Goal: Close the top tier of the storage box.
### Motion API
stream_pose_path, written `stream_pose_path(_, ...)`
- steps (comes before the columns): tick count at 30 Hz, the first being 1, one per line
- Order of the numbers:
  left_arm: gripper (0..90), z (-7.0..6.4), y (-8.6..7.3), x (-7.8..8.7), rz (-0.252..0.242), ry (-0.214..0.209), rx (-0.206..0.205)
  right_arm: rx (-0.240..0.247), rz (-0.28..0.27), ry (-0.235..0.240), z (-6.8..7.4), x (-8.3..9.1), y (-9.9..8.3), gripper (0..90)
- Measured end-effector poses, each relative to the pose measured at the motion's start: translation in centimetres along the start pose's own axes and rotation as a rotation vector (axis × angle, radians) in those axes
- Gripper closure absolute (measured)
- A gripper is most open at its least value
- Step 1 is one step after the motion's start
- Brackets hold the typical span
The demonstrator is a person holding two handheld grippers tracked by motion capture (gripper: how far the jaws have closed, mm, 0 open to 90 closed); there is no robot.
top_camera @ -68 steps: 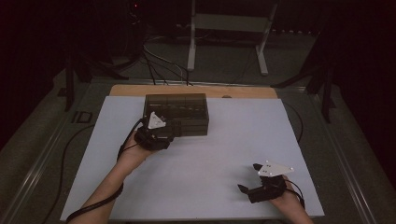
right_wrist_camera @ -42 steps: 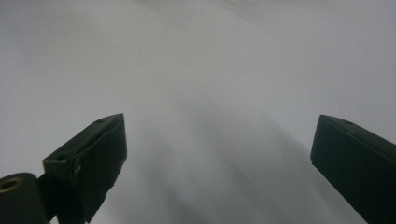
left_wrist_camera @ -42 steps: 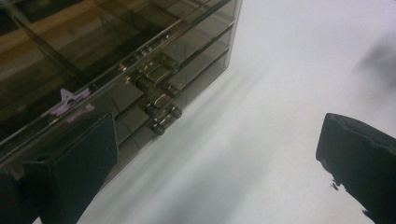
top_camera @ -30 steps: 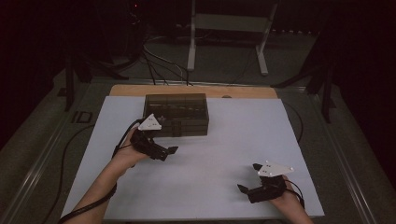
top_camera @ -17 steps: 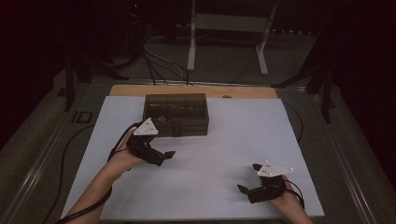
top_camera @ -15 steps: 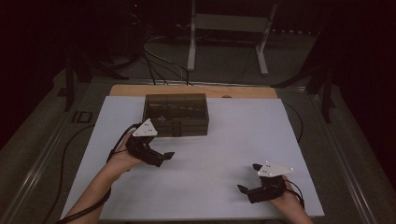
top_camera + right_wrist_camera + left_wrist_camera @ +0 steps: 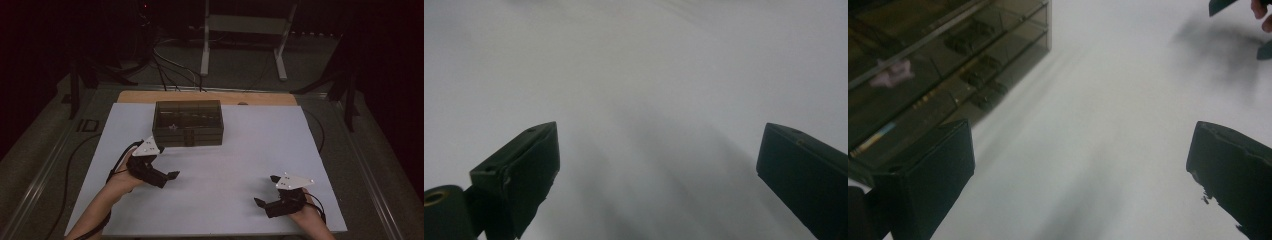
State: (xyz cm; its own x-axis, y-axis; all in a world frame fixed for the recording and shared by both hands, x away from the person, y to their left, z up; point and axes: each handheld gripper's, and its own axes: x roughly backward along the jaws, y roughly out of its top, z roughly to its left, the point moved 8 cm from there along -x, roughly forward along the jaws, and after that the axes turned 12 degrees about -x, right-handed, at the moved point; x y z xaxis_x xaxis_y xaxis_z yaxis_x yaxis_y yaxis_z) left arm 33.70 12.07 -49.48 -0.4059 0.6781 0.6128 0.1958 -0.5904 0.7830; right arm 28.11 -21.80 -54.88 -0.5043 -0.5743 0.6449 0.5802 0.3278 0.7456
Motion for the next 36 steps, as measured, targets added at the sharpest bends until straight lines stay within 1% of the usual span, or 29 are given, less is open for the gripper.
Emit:
stream_pose_path(5,0.0,-0.6,-1.0,0.4,-0.013,-0.003,0.01,0.002,0.002,-0.001,0.0,0.0,0.0,4.2)
stream_pose_path(8,0.0,-1.0,-1.7,0.5,-0.011,-0.006,0.009,0.003,0.002,-0.002,0.0,0.0,0.0,4.2)
stream_pose_path(10,0.0,-1.3,-2.2,0.5,-0.012,-0.008,0.019,0.003,0.002,-0.001,0.0,0.0,0.0,4.2)
stream_pose_path(13,0.0,-1.8,-2.9,0.5,-0.013,-0.016,0.024,0.004,0.005,-0.002,0.0,0.0,-0.1,4.2)
stream_pose_path(15,0.0,-2.2,-3.3,0.4,-0.02,-0.019,0.01,0.007,0.006,-0.002,0.0,-0.1,-0.1,4.2)
stream_pose_path(17,0.0,-2.6,-3.8,0.3,-0.016,-0.034,0.006,0.007,0.006,-0.001,0.1,-0.1,-0.1,4.1)
stream_pose_path(19,0.0,-2.9,-4.3,0.1,-0.005,-0.033,-0.006,0.007,0.007,-0.001,0.1,-0.1,-0.1,4.2)
stream_pose_path(20,0.0,-3.1,-4.4,0.1,-0.011,-0.037,-0.005,0.007,0.007,-0.001,0.1,-0.1,-0.1,4.2)
stream_pose_path(25,0.0,-3.7,-5.4,0.1,-0.003,-0.057,0.006,0.009,0.008,-0.001,0.1,-0.1,-0.1,4.2)
stream_pose_path(27,0.0,-3.8,-5.7,0.1,-0.002,-0.057,0.006,0.009,0.008,-0.002,0.1,-0.1,-0.1,4.2)
stream_pose_path(28,0.0,-4.1,-6.3,0.3,0.006,-0.06,0.014,0.01,0.01,-0.003,0.1,-0.1,-0.2,4.2)
stream_pose_path(30,0.0,-4.1,-6.5,0.3,0.011,-0.06,0.016,0.011,0.01,-0.003,0.1,-0.1,-0.2,4.2)
stream_pose_path(31,0.0,-4.3,-7.0,0.6,0.014,-0.056,0.021,0.011,0.01,-0.004,0.2,0.0,-0.2,4.2)
stream_pose_path(34,0.0,-4.5,-7.8,0.9,0.027,-0.057,0.029,0.012,0.01,-0.004,0.2,0.0,-0.2,4.2)
stream_pose_path(36,0.0,-4.6,-8.0,1.0,0.029,-0.054,0.034,0.013,0.01,-0.004,0.1,0.0,-0.2,4.2)
